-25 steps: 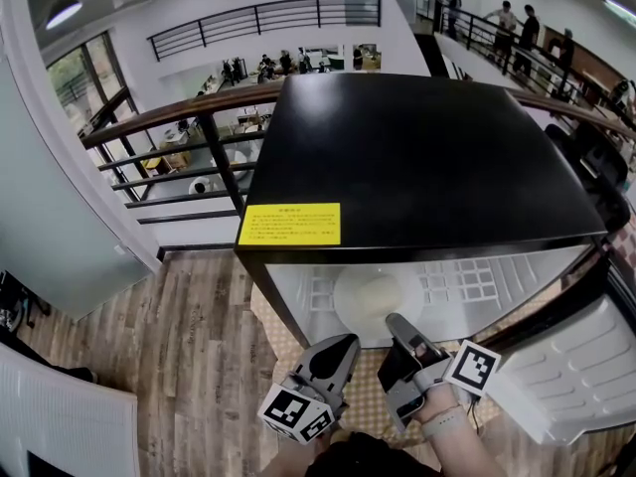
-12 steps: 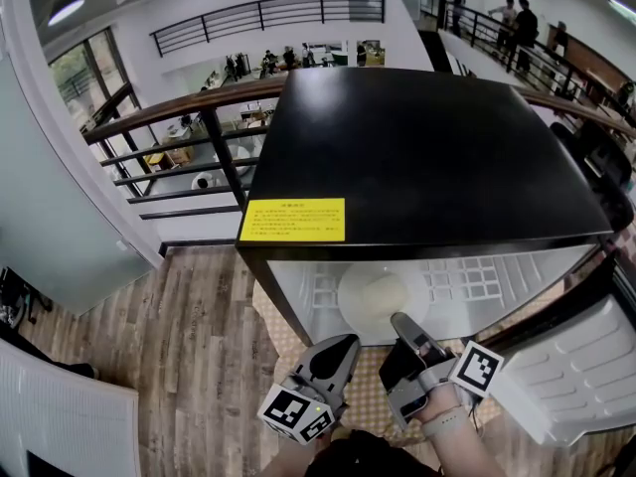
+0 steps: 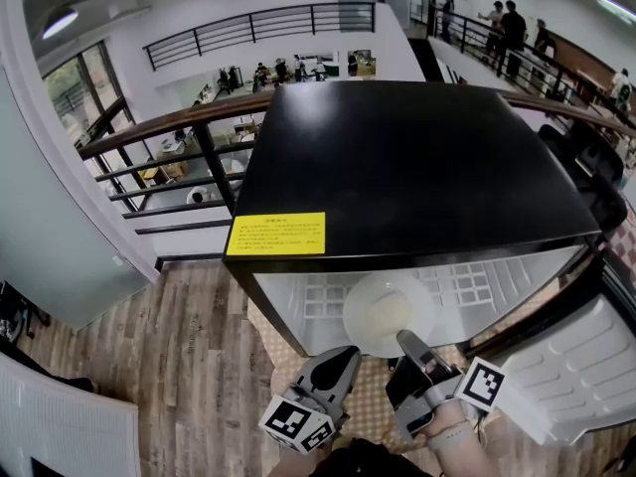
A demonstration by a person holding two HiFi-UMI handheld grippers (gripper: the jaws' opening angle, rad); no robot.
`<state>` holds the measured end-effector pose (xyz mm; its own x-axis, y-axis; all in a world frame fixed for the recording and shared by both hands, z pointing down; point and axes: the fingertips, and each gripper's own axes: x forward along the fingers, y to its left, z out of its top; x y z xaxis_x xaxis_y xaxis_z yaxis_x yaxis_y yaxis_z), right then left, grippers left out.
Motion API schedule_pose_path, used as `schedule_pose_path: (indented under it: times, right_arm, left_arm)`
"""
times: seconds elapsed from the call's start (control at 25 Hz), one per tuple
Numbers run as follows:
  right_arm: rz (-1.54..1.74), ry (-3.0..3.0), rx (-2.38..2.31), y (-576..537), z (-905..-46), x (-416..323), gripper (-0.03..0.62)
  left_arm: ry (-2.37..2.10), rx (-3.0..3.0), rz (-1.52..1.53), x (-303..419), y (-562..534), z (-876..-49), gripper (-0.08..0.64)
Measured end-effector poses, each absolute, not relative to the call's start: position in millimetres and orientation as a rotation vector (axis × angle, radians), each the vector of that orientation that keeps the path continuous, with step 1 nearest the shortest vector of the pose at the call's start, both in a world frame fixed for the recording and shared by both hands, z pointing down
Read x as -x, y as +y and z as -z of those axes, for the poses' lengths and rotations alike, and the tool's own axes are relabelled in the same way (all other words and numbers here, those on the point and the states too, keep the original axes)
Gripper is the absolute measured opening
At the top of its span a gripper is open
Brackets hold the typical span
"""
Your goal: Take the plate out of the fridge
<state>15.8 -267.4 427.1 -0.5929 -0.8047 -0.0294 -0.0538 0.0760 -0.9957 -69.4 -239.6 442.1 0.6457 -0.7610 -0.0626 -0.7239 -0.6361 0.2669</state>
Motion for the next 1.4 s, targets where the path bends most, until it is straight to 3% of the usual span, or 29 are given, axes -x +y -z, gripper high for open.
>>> schedule_pose_path:
  times: [0.88,1.4]
  right_arm:
    - [1.507,1.668,0.916,-225,-430,-82,0.055]
    - [1.493,1.639,0.946,-197,-442,-85,0.055]
  left_arm:
    - [-1.055,-2.702,0.223,15,-221,-447,0.014]
    - [-1.014,-2.722,0.197,17,-205,-453,0.014]
